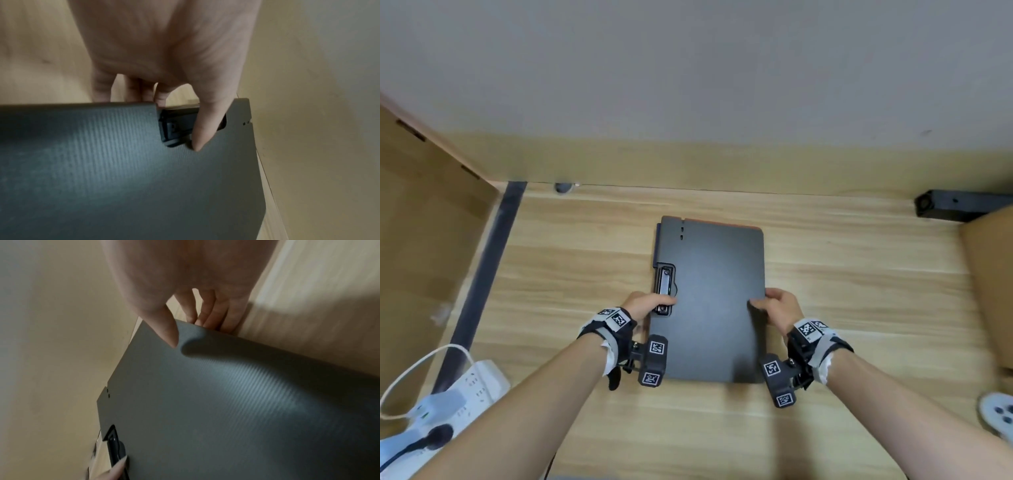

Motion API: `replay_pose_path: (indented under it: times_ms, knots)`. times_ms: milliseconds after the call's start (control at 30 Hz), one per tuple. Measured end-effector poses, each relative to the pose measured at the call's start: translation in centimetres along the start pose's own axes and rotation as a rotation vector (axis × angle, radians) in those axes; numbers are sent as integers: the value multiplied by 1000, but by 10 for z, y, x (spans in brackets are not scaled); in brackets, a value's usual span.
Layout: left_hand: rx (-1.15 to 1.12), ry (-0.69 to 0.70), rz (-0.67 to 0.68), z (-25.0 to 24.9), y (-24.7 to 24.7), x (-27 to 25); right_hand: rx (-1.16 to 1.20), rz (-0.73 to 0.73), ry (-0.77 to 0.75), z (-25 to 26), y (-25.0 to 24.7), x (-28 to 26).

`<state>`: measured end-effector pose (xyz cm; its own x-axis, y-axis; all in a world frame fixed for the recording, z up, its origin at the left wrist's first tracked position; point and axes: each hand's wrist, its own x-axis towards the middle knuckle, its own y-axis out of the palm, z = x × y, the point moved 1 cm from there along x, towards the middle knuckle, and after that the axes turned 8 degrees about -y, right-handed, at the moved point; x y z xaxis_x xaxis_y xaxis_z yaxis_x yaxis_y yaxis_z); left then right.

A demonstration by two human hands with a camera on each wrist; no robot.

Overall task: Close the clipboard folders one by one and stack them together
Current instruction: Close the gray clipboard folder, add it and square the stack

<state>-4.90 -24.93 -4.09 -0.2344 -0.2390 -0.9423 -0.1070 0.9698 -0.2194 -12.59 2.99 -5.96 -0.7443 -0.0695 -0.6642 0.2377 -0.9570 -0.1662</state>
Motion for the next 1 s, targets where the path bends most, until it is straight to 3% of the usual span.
replay_pose_path:
  times_ms: [200, 300, 500, 633, 800, 1000]
  knots:
    - [-32, -36, 195, -2, 9, -22, 52, 49, 36, -18, -24, -19]
    - [-27, -2, 288, -6, 20, -34, 228, 108, 75, -19, -41, -29]
    - [118, 210, 192, -25, 45, -68, 131, -42, -106, 19, -85, -41]
    - [162, 388, 154, -55, 62, -94, 8, -82, -320, 53, -113, -45]
    - [222, 645, -52, -92, 86, -125, -80, -114, -588, 91, -147, -69]
    - [234, 797, -182, -92, 115, -139, -99, -171, -664, 80, -172, -90]
